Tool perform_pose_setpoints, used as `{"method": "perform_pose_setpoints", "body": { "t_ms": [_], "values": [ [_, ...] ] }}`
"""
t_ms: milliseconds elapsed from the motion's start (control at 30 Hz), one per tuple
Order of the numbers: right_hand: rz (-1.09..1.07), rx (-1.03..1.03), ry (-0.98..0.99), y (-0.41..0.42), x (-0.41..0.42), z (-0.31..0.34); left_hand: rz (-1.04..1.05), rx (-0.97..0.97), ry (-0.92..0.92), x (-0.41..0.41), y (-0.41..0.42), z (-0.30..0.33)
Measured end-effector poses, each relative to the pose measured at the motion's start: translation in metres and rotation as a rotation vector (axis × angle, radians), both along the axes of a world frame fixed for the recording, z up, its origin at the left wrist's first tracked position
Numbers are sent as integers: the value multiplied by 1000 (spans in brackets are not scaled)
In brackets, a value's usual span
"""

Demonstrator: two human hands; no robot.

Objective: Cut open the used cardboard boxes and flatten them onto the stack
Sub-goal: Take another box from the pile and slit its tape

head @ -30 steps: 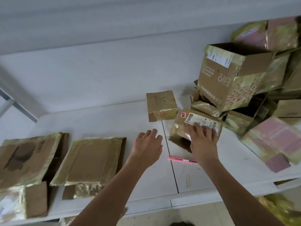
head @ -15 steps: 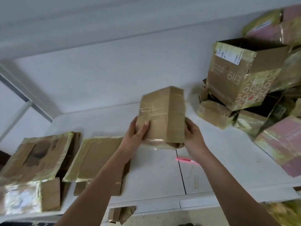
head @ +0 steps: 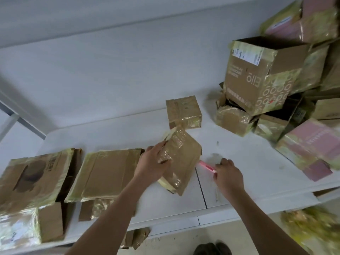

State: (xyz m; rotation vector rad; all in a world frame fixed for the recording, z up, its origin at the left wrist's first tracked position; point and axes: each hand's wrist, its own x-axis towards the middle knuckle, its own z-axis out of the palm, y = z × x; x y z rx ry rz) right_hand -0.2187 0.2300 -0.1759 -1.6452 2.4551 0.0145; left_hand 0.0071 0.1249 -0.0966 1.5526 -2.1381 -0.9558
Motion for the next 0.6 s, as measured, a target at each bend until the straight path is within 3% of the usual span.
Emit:
{"method": "perform_pose_setpoints", "body": {
  "t_ms": [200,300,400,467,600],
  "values": [
    [-308,-166,-150,16,-41,28,-243,-334,-275,-16,13,-9],
    [-342,-510,-324,12,-62,43,-466,-395,-257,-23,14,-8],
    [-207,-815,-535,-8,-68,64,-576,-344,-271,-37,27,-12],
    [-71,-805,-636,-21,-64,77,-562,-366,-298,-44,35,-15],
    [209,-485,-788,-36,-58,80,-360,-481,-322,-48,43,-16]
  ]
}}
